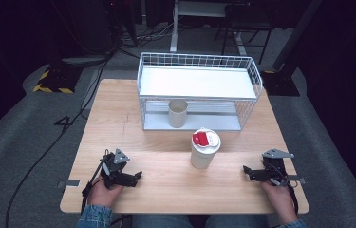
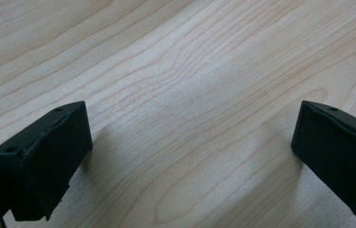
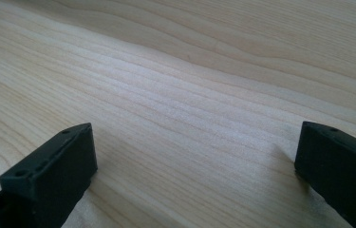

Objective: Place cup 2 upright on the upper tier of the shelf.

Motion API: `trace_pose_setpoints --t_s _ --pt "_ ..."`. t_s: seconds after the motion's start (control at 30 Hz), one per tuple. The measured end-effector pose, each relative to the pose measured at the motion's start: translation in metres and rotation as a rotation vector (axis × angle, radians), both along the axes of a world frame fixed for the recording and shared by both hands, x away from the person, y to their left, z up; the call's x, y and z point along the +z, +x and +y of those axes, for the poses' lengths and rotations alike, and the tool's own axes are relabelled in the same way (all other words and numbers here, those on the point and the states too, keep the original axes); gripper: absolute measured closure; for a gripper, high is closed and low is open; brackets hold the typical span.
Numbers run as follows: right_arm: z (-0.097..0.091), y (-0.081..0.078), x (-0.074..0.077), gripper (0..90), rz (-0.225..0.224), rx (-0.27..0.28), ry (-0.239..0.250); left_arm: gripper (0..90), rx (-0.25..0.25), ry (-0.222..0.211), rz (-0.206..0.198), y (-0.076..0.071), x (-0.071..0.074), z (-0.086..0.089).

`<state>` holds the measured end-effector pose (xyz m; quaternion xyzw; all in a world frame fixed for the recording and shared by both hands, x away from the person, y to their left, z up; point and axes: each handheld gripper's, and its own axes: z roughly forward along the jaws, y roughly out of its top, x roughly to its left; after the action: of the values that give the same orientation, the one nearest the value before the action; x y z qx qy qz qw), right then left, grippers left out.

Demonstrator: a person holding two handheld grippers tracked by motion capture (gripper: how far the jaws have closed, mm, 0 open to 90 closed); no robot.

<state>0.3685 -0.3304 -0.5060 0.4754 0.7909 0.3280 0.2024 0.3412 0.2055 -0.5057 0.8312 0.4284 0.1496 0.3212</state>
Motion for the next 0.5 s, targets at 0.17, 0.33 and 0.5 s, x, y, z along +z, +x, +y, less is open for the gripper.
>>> trace_pose_setpoints --t_s 0.17,0.33,0.5 --pt "0.0 0.0 0.0 0.2 0.0 -0.001 -0.001 0.3 -0.002 0.0 0.0 0.0001 0.0 0.0003" --pt "-0.0007 -0.0001 0.0001 0.1 0.004 0.008 0.001 0.3 -0.002 -0.001 -0.003 0.0005 -0.0002 0.0007" --pt "-0.0005 -0.0005 0.0003 0.2 0.002 0.013 0.001 0.3 -0.004 0.007 -0.007 0.0013 0.0001 0.0017"
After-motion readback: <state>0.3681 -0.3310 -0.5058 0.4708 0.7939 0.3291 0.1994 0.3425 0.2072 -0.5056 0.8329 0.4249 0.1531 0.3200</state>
